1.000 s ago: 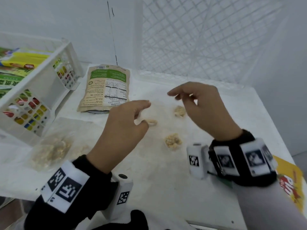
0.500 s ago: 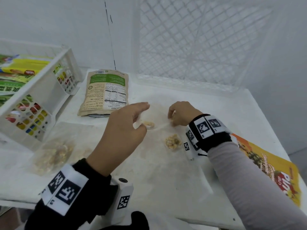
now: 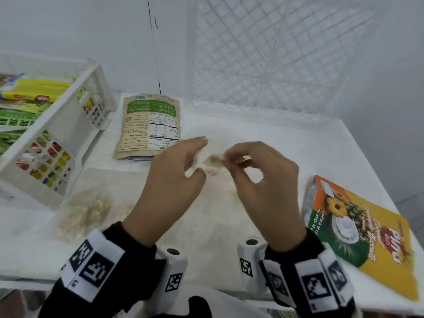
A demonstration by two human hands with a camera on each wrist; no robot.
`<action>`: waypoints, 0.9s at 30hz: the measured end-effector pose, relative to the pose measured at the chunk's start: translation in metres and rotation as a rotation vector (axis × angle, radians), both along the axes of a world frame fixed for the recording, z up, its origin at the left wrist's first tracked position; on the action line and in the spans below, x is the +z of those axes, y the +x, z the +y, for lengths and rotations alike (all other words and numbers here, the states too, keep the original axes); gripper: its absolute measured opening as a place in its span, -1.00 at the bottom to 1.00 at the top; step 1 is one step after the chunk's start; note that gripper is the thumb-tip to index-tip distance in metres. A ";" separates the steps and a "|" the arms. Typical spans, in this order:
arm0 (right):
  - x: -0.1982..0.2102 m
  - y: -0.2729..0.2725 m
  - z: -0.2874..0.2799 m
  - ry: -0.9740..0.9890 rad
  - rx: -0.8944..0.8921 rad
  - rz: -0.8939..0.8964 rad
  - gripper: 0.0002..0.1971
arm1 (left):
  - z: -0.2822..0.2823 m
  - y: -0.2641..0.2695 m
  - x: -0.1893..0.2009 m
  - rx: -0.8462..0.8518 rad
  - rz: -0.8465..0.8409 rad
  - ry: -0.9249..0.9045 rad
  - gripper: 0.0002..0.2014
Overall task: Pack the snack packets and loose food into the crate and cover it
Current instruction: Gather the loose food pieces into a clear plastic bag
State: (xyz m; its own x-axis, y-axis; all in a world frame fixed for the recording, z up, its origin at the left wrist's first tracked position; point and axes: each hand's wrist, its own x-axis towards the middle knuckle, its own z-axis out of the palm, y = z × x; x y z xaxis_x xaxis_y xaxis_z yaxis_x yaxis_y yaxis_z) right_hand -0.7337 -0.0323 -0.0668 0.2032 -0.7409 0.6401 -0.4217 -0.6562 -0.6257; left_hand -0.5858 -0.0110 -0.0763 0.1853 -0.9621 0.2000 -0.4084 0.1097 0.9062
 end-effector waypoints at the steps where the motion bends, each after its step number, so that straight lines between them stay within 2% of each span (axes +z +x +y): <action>1: -0.003 0.003 0.002 -0.038 -0.026 0.063 -0.88 | 0.002 0.000 0.001 -0.008 0.005 -0.008 -0.45; 4: -0.009 0.012 0.006 -0.111 -0.053 0.221 -0.81 | 0.007 -0.002 0.003 -0.050 0.006 -0.032 -0.46; 8: -0.010 0.023 0.016 0.000 0.019 0.423 -0.68 | 0.012 -0.001 0.002 -0.093 -0.047 -0.034 -0.46; 9: -0.009 0.023 0.017 0.014 0.024 0.388 -0.65 | 0.012 0.002 0.001 -0.097 -0.058 -0.031 -0.46; 12: -0.003 0.020 0.017 0.004 -0.044 0.099 -0.63 | 0.011 0.015 0.001 -0.101 -0.058 -0.012 -0.46; 14: -0.006 0.013 0.009 -0.002 -0.164 0.058 -0.62 | 0.010 0.024 0.000 -0.090 -0.026 0.013 -0.46; 16: -0.017 0.003 -0.004 0.130 -0.255 0.209 -0.61 | 0.011 0.030 -0.002 -0.092 0.021 0.034 -0.46; 17: -0.024 -0.002 -0.010 0.263 -0.264 0.360 -0.60 | 0.011 0.032 -0.002 -0.099 0.035 0.039 -0.46; 19: -0.040 -0.012 -0.020 0.552 -0.236 0.691 -0.54 | 0.014 0.036 -0.003 -0.119 0.037 0.041 -0.46; 21: -0.051 -0.015 -0.025 0.760 -0.182 0.873 -0.48 | 0.017 0.040 -0.003 -0.140 0.025 0.042 -0.45; 23: -0.057 -0.012 -0.028 0.811 -0.166 0.919 -0.52 | 0.019 0.045 -0.003 -0.168 0.018 0.050 -0.43; 27: -0.062 -0.005 -0.030 0.712 -0.216 0.980 -0.68 | 0.024 0.052 -0.002 -0.235 -0.016 0.060 -0.40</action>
State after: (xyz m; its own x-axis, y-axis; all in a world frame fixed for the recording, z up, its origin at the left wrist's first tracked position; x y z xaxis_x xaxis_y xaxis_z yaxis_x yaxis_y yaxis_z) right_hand -0.7389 -0.0623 -0.1286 0.2001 -0.9405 -0.2747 -0.9724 -0.1563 -0.1733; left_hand -0.5334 0.0128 -0.0780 -0.0475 -0.9886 0.1427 -0.3926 0.1498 0.9074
